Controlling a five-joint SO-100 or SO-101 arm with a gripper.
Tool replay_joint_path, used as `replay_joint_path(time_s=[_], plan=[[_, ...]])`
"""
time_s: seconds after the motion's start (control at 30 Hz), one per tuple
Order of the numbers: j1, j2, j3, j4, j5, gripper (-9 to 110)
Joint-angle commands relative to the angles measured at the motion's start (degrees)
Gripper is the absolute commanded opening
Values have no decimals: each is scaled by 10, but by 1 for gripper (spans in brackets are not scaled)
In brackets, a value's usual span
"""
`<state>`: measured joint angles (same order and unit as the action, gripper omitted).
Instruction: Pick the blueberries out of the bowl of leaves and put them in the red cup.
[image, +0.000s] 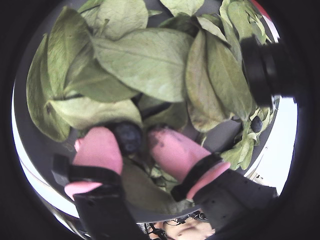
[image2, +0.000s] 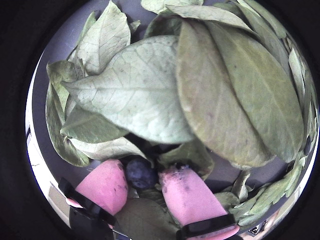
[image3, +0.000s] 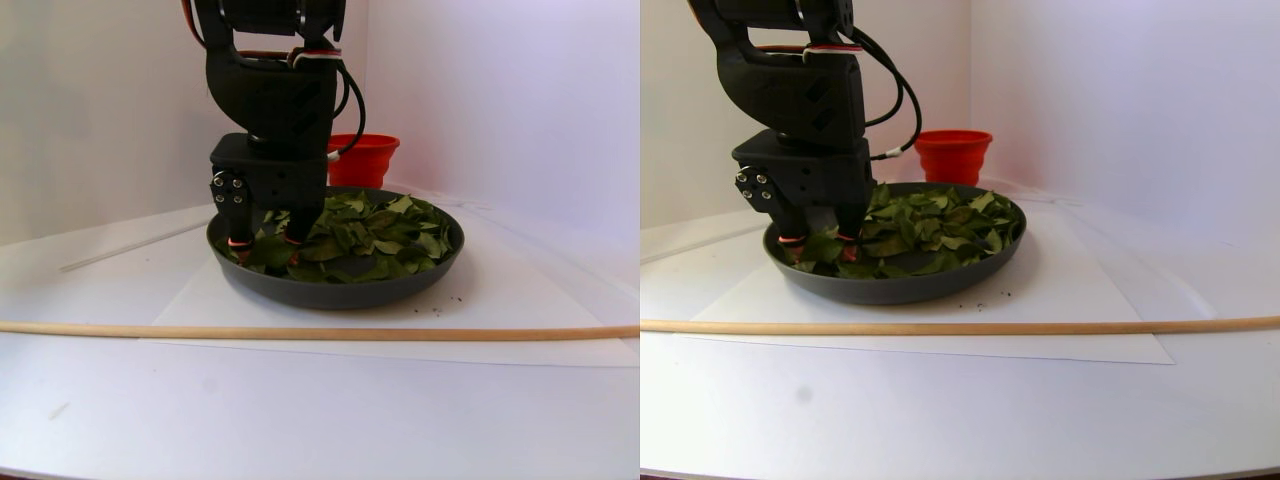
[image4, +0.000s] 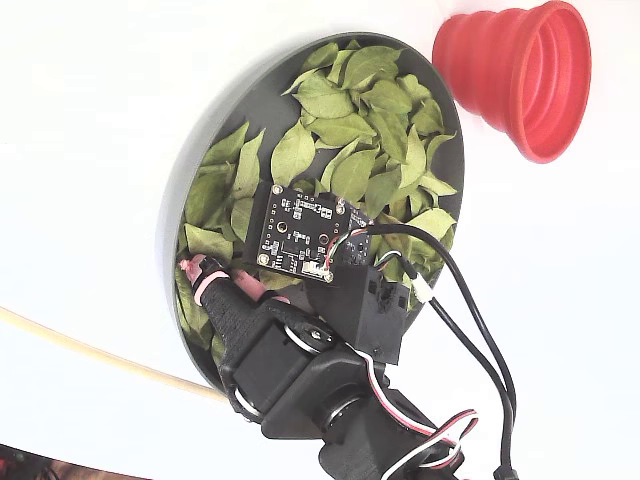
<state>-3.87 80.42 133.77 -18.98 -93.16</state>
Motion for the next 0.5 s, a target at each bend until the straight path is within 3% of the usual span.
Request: replay_joint_path(time_s=[0.0,0.47], plan=[[2,-3,-7,-12,-4,11],[4,10,-1,-18,-16,9]])
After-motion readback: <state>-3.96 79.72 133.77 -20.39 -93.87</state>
